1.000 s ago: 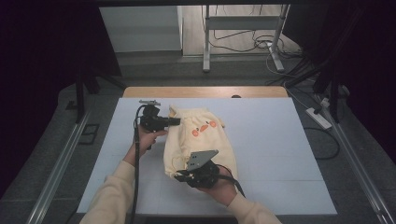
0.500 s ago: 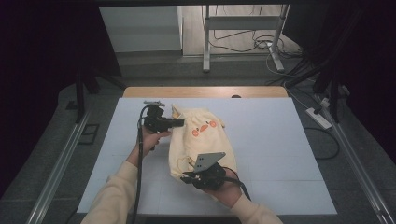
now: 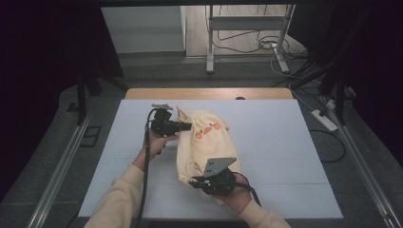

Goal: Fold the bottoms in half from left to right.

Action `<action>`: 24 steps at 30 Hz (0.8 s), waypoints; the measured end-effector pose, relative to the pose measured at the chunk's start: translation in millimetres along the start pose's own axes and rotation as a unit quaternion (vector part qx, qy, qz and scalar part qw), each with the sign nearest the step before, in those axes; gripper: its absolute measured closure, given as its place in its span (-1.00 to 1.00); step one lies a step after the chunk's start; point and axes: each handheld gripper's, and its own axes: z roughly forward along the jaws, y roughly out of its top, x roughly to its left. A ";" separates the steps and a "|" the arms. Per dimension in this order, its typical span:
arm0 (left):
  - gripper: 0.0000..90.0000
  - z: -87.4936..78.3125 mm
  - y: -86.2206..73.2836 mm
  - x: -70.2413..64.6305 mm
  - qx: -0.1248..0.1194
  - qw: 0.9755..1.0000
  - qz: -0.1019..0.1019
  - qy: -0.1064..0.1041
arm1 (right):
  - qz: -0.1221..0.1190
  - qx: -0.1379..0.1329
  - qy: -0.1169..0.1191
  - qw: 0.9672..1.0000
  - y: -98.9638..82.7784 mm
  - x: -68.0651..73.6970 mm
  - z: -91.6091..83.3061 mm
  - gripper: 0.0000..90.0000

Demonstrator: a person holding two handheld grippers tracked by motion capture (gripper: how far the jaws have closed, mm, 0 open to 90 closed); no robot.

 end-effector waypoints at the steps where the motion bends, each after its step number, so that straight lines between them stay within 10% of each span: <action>1: 0.91 0.6 0.2 -0.2 0.001 1.000 0.002 0.001 | 0.000 0.000 0.000 1.000 0.0 0.0 0.0 0.81; 24: 0.91 11.3 4.9 -13.0 -0.004 1.000 0.013 -0.003 | 0.017 -0.008 -0.013 1.000 -13.8 -2.1 -18.4 0.81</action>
